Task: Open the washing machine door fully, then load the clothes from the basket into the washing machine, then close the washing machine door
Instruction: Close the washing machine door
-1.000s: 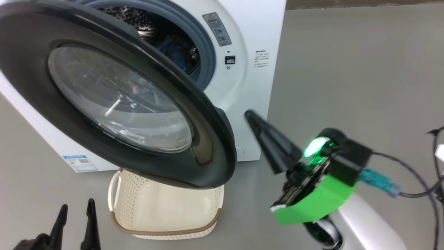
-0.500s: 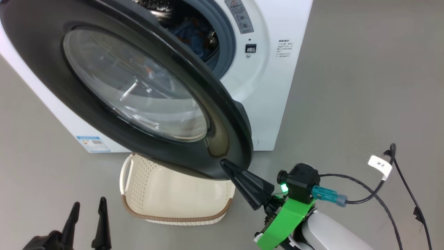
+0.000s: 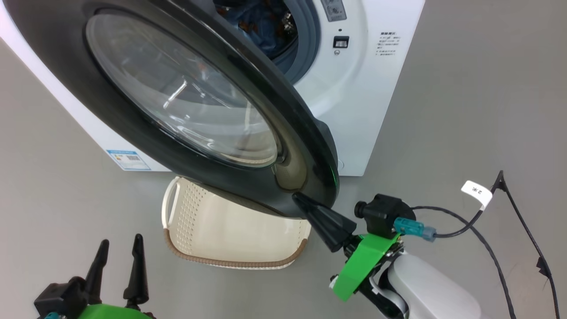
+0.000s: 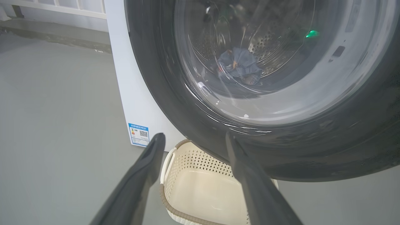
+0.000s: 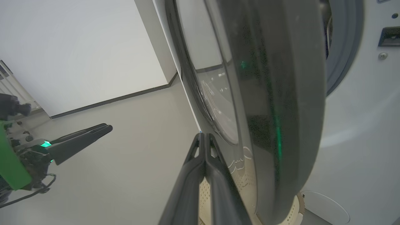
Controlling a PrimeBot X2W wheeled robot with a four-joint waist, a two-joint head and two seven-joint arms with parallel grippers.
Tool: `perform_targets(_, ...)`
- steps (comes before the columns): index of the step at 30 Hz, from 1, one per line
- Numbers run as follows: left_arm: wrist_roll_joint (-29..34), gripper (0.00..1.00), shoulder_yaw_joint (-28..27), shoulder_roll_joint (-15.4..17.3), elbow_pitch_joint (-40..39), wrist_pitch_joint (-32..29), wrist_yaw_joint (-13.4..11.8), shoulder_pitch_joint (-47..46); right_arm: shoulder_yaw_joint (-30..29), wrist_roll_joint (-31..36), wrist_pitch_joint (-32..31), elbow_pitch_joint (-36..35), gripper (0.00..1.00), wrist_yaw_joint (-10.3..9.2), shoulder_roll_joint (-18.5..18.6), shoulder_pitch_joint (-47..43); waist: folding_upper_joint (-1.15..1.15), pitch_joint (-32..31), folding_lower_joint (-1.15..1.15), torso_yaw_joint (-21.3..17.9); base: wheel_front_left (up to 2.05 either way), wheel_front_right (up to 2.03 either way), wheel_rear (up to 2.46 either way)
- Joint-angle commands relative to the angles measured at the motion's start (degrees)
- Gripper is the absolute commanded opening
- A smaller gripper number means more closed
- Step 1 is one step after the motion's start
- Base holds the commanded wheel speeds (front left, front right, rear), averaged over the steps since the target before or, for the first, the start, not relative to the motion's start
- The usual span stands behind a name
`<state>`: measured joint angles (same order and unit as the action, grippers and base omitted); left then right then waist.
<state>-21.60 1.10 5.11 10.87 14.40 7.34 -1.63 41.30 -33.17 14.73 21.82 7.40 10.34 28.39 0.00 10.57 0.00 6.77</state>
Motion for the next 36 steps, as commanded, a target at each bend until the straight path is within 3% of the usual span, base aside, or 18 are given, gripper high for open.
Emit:
perform_targets(1, -0.32, 1.00, -1.85, 0.84, -1.09, 0.60, 0.14, -2.12, -0.14, -0.63, 0.27, -0.66, 0.00, 0.09, -1.30, 1.13, 0.00, 0.42, 0.00, 0.13, 0.00, 0.00, 0.00)
perform_targets(13, -0.51, 1.00, -1.32, 0.94, -1.58, 0.60, 0.14, -3.38, -3.88, 0.59, 0.27, 0.60, 0.00, 0.09, -1.34, 3.05, 0.00, 2.38, 0.00, 0.36, 0.00, 0.00, 0.00)
perform_targets(36, -1.31, 1.00, 3.05, -0.01, -3.24, 0.60, 0.14, -9.26, -19.41, 4.30, 0.27, 4.68, 0.00, 0.09, 0.76, 13.51, 0.00, 10.68, 0.00, 4.78, 0.00, 0.00, 0.00)
